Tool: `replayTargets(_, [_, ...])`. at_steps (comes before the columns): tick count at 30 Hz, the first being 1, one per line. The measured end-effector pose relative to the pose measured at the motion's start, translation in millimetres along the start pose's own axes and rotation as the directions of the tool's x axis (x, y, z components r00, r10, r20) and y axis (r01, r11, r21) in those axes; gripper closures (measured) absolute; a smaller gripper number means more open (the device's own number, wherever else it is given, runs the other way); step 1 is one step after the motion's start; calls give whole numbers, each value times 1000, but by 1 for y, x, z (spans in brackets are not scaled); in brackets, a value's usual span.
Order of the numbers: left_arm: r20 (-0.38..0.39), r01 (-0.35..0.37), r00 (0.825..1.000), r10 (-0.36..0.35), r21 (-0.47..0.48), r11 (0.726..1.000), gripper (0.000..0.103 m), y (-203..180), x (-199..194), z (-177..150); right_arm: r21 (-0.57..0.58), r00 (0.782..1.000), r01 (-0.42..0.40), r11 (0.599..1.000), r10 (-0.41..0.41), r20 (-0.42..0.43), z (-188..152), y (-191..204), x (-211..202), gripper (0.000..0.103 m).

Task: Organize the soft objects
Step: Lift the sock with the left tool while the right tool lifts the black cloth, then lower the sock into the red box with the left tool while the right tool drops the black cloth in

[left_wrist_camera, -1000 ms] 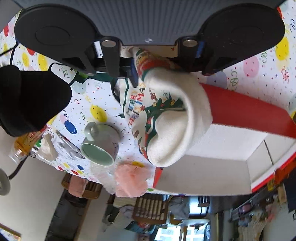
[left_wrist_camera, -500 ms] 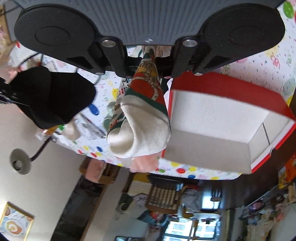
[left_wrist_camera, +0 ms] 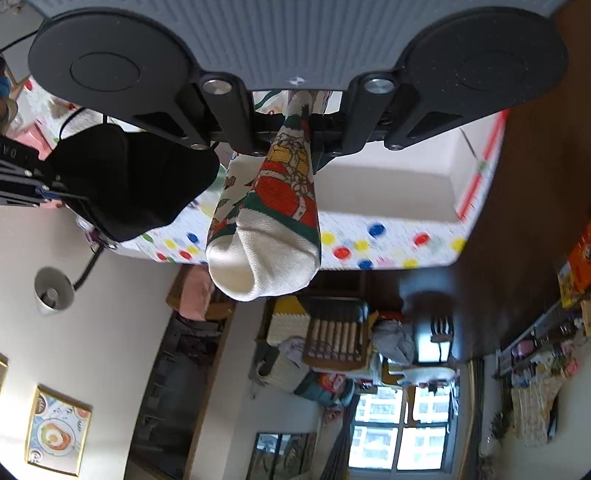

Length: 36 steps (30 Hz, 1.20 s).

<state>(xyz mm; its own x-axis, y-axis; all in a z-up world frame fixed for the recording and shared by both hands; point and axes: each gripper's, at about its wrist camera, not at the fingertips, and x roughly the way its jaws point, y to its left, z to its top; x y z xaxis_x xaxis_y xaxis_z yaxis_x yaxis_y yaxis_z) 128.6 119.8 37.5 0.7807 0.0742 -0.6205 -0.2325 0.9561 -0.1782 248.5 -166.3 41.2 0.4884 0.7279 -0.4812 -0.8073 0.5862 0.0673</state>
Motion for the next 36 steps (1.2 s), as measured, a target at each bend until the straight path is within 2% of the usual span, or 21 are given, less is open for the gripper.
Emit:
replayTargets(7, [34,-64,997,63,42,997,94,41,2,40,-10,1000,-2,1000,2,19,23,31,42,97])
replayTargets(15, [-60,-94,993,99,84,992,94,89,35,61,-11,1000,-7,1000,7,-24,29,70,93,97])
replayTargets(21, [-138,-115,981,135,143,983,94,115,72,54,-3,996,17,1000,-17,-86,22,95,137,97])
replayTargets(24, [-191,-101,973,129,147,984,94,125,95,47,-6,993,32,999,-33,-117,17,106,157,97])
replayTargets(29, [-232,-99,963,139,178,979,94,131,133,33,-23,983,76,997,-78,-168,5,117,188,97])
replayTargets(36, [-355,-57,926,129,205,977,94,137,185,16,-18,964,134,991,-134,-230,-7,119,221,97])
